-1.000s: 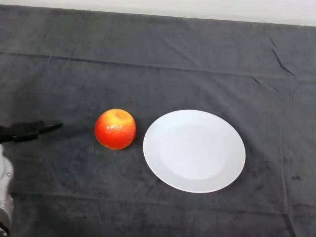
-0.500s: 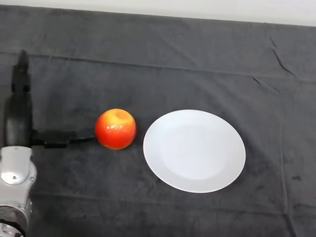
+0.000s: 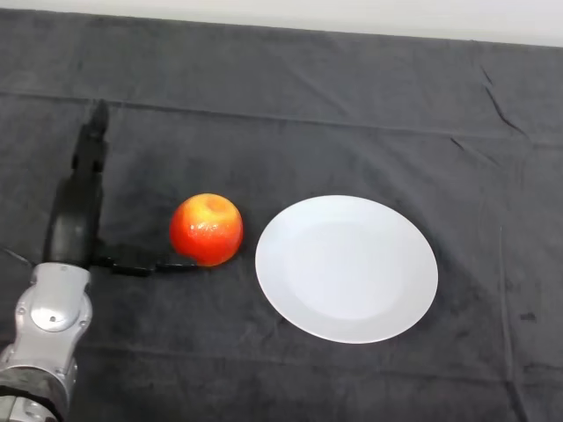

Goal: Move the apple to the plate

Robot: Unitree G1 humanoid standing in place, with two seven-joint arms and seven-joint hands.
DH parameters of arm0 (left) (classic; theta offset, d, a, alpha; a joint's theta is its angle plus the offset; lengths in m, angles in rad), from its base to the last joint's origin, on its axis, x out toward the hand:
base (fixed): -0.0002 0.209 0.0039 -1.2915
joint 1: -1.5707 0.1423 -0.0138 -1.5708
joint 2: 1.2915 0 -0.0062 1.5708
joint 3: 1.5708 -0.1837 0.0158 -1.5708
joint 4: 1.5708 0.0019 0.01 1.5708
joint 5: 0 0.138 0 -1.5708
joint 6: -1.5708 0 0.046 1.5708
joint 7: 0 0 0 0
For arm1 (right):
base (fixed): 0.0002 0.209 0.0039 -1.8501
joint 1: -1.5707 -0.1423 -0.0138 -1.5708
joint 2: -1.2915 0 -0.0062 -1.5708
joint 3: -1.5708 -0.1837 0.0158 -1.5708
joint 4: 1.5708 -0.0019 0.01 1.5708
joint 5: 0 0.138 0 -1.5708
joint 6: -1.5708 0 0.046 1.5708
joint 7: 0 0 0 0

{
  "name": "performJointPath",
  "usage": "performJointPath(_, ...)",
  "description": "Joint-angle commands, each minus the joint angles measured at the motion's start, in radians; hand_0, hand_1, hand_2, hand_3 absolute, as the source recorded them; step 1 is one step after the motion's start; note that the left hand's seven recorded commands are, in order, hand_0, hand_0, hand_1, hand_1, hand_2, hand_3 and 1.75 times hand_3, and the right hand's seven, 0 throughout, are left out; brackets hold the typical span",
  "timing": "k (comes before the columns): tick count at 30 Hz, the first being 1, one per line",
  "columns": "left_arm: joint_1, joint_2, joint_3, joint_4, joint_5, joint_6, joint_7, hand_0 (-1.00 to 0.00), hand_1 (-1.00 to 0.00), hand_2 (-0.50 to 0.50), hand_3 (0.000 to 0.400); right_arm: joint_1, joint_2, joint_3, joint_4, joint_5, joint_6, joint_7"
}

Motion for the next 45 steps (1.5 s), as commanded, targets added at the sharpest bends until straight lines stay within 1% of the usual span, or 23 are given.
performJointPath(1, -0.061, -0.021, -0.025, 0.035, 0.022, 0.008, -0.005, 0.00, 0.00, 0.00, 0.000, 0.120, 0.136, -0.0114, 0.099, 0.0173, 0.062, 0.0058)
performJointPath(11, -0.057, -0.030, -0.067, 0.058, 0.053, 0.048, -0.004, 0.00, 0.00, 0.00, 0.000, 0.120, 0.136, -0.0116, 0.099, 0.0171, 0.062, 0.0057)
performJointPath(21, -0.058, -0.020, -0.103, 0.078, 0.082, 0.116, -0.011, 0.00, 0.00, 0.00, 0.000, 0.120, 0.136, -0.0117, 0.099, 0.0169, 0.062, 0.0056)
performJointPath(22, -0.060, -0.019, -0.106, 0.079, 0.084, 0.124, -0.011, -0.12, -0.21, 0.05, 0.085, 0.120, 0.136, -0.0117, 0.099, 0.0169, 0.062, 0.0056)
performJointPath(23, -0.062, -0.018, -0.108, 0.080, 0.086, 0.131, -0.012, -0.60, -0.69, 0.05, 0.278, 0.120, 0.136, -0.0117, 0.099, 0.0169, 0.062, 0.0056)
performJointPath(24, -0.063, -0.018, -0.110, 0.080, 0.088, 0.136, -0.012, -1.00, -1.00, 0.00, 0.400, 0.120, 0.136, -0.0117, 0.099, 0.0169, 0.062, 0.0056)
performJointPath(29, -0.066, -0.019, -0.122, 0.078, 0.097, 0.157, -0.006, -1.00, -1.00, 0.00, 0.400, 0.120, 0.136, -0.0118, 0.099, 0.0168, 0.062, 0.0056)
performJointPath(36, -0.071, -0.018, -0.131, 0.070, 0.101, 0.165, -0.006, -1.00, -1.00, 0.00, 0.400, 0.121, 0.136, -0.0118, 0.099, 0.0168, 0.062, 0.0056)
performJointPath(40, -0.086, -0.013, -0.130, 0.064, 0.098, 0.168, -0.014, -1.00, -1.00, 0.00, 0.400, 0.121, 0.136, -0.0118, 0.099, 0.0167, 0.062, 0.0056)
performJointPath(45, -0.131, -0.013, -0.127, 0.046, 0.093, 0.189, -0.023, -1.00, -1.00, 0.00, 0.400, 0.121, 0.136, -0.0118, 0.099, 0.0167, 0.062, 0.0056)
